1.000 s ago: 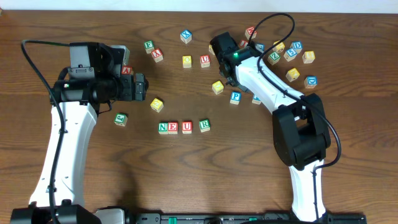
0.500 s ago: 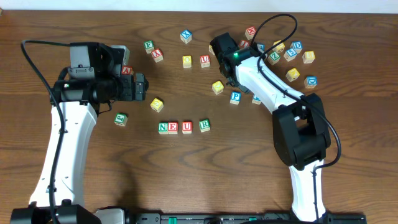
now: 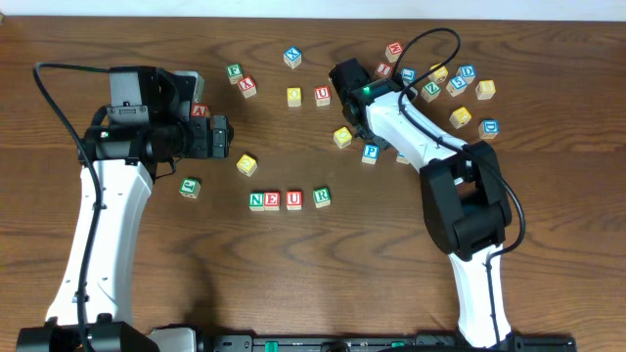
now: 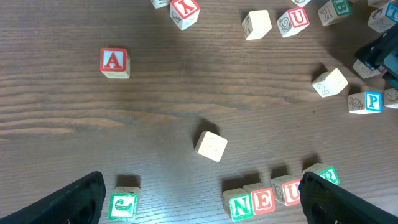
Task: Spell out NEURIPS
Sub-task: 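Lower the right gripper and close it on the red I block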
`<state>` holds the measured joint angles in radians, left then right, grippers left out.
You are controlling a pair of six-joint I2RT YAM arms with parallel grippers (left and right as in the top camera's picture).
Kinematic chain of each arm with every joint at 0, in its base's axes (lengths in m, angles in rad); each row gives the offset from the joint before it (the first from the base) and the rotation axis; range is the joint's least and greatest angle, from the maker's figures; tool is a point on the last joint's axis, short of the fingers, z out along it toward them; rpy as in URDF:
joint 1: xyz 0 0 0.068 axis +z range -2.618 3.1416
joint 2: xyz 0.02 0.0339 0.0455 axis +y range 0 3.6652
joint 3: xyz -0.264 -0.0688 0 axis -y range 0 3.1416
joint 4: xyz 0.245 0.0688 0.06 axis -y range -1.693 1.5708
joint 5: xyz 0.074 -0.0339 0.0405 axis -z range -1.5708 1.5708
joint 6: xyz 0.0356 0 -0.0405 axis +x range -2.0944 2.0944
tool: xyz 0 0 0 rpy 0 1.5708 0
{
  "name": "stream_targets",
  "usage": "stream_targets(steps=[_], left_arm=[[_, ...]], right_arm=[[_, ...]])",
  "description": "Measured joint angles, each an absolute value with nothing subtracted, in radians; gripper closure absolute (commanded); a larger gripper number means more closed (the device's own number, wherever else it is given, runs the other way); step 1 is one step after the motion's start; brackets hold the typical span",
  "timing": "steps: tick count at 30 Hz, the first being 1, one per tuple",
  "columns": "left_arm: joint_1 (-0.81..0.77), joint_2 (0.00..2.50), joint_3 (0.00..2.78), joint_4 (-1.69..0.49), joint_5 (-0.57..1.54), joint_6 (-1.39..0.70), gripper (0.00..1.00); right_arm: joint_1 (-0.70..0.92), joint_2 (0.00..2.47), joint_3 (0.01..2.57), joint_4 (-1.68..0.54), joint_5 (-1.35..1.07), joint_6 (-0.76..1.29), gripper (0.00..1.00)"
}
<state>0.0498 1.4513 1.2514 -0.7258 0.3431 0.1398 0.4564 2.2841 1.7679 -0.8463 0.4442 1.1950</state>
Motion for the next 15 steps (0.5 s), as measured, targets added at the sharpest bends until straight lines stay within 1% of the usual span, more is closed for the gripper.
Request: stream_targets(steps=[12,15], left_arm=[[0.05,1.451,1.251,-0.726,0.343,0.14,0.02],[0.05,1.451,1.251,-0.726,0.343,0.14,0.02]], right_arm=[[0.456,2.284,1.768,-0.841,0.445,1.196,0.64],[0.456,2.284,1.768,-0.841,0.445,1.198,0.66]])
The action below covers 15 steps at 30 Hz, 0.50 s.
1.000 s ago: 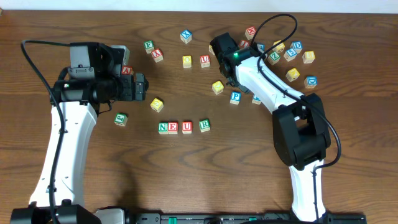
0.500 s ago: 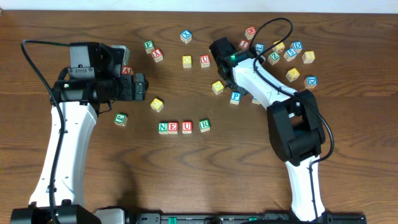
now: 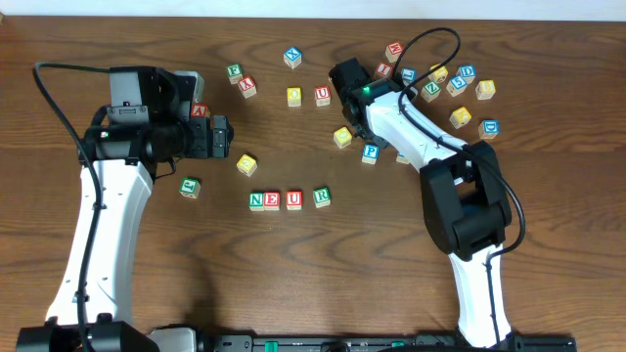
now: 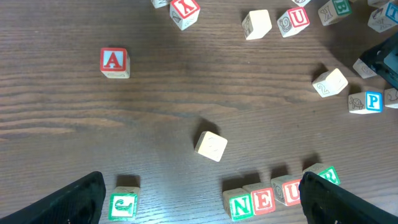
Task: Spell out NEURIPS
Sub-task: 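Lower the right gripper and close it on the red I block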
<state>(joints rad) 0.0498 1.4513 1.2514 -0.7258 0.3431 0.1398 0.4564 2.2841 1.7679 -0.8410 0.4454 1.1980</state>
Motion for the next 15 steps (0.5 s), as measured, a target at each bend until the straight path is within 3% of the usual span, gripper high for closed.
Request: stream_targets(steps=[15], left_arm=[[0.05,1.451,1.251,-0.726,0.343,0.14,0.02]], right_arm=[[0.456,2.284,1.768,-0.841,0.445,1.195,0.73]])
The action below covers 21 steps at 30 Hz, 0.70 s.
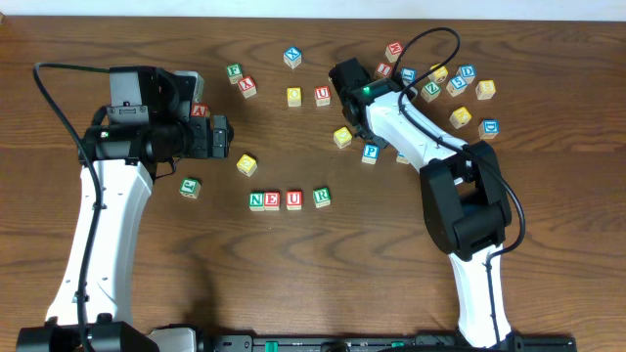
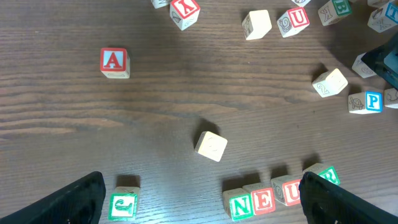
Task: Spell out NEURIPS
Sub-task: 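Lower the right gripper and close it on the red I block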
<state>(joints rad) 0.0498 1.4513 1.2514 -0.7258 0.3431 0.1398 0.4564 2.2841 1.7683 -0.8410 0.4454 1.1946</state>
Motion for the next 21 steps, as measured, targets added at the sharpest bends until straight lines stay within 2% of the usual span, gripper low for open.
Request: stream_targets(steps=[10,21], left_arm=[[0.05,1.451,1.251,-0.726,0.343,0.14,0.02],[0.05,1.451,1.251,-0.726,0.343,0.14,0.02]], right_arm=[[0.456,2.284,1.768,-0.841,0.446,1.184,0.82],[0.456,2.284,1.768,-0.841,0.446,1.176,0.83]])
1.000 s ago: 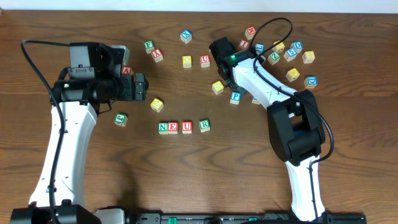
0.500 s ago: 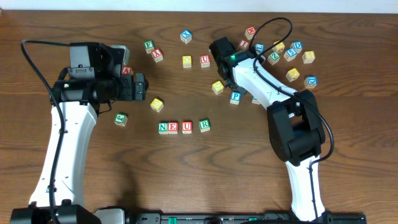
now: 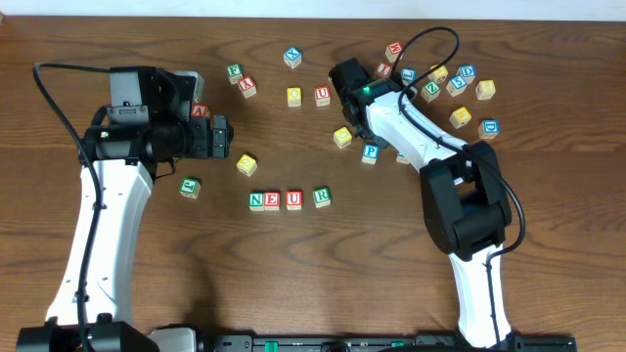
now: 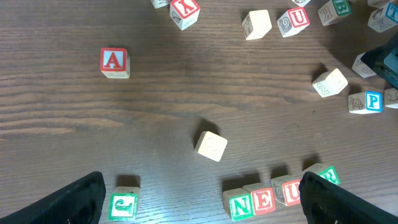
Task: Spell out NEURIPS
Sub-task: 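Lower the right gripper and close it on the red I block, then lift the I block and carry it toward the NEUR row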
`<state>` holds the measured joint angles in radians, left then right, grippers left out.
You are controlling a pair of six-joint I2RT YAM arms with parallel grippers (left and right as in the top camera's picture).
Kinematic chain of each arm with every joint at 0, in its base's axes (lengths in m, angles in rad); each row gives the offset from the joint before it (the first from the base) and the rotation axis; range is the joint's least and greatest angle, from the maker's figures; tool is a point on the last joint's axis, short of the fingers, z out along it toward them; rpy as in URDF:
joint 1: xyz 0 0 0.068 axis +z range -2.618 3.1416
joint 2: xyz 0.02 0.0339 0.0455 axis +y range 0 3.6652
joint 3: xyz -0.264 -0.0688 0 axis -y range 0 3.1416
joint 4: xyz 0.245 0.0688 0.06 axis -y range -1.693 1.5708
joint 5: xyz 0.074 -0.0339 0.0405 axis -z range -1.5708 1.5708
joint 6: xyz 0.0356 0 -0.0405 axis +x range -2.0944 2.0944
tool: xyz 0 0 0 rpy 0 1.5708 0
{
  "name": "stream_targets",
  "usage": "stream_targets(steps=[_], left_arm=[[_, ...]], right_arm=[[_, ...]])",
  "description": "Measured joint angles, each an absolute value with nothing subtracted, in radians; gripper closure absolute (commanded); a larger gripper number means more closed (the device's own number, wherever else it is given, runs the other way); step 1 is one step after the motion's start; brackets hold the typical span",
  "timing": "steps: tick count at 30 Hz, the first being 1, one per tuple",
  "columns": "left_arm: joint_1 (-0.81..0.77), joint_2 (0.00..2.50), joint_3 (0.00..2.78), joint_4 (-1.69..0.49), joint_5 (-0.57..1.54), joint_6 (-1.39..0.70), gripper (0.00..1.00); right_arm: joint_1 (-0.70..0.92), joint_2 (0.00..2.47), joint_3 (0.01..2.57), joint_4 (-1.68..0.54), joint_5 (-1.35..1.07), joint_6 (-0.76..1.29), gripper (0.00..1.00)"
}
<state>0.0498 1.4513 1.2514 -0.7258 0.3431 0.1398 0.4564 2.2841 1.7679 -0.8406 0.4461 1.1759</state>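
A row of blocks reads N point(image 3: 256, 200), E point(image 3: 273, 200), U point(image 3: 293, 200), with R point(image 3: 321, 198) a small gap further right. The row also shows at the bottom of the left wrist view, starting with N point(image 4: 240, 205). A blue P block point(image 3: 370, 152) point(image 4: 372, 101) lies up and to the right of the row, beside a yellow block point(image 3: 342, 137). My left gripper point(image 3: 223, 137) point(image 4: 199, 208) hangs open over the table left of the row, holding nothing. My right gripper point(image 3: 349, 115) reaches down near the yellow block and P, and its fingers are hidden.
Loose blocks lie across the back: a red A point(image 4: 114, 62), a red K point(image 4: 185, 9), a red U point(image 3: 322, 95), and a cluster at the back right point(image 3: 460, 83). A yellow block point(image 3: 246, 164) and a green block point(image 3: 190, 186) sit left of the row.
The N E U R row and the loose blocks kept their places throughout. My left gripper stayed open and still. My right gripper stood by the yellow and P blocks and has shifted only slightly toward the right edge of the left wrist view.
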Motion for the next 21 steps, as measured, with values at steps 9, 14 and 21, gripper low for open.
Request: stream_targets(steps=[9,14,21], left_arm=[[0.05,1.451,1.251,-0.726,0.343,0.14,0.02],[0.05,1.451,1.251,-0.726,0.343,0.14,0.02],[0.05,1.451,1.251,-0.726,0.343,0.14,0.02]], right_arm=[[0.456,2.284,1.774,-0.841,0.442,1.145,0.83],[0.456,2.284,1.835,-0.867,0.44,1.069,0.85],[0.459,2.284,1.975,-0.903,0.44,0.885,0.88]])
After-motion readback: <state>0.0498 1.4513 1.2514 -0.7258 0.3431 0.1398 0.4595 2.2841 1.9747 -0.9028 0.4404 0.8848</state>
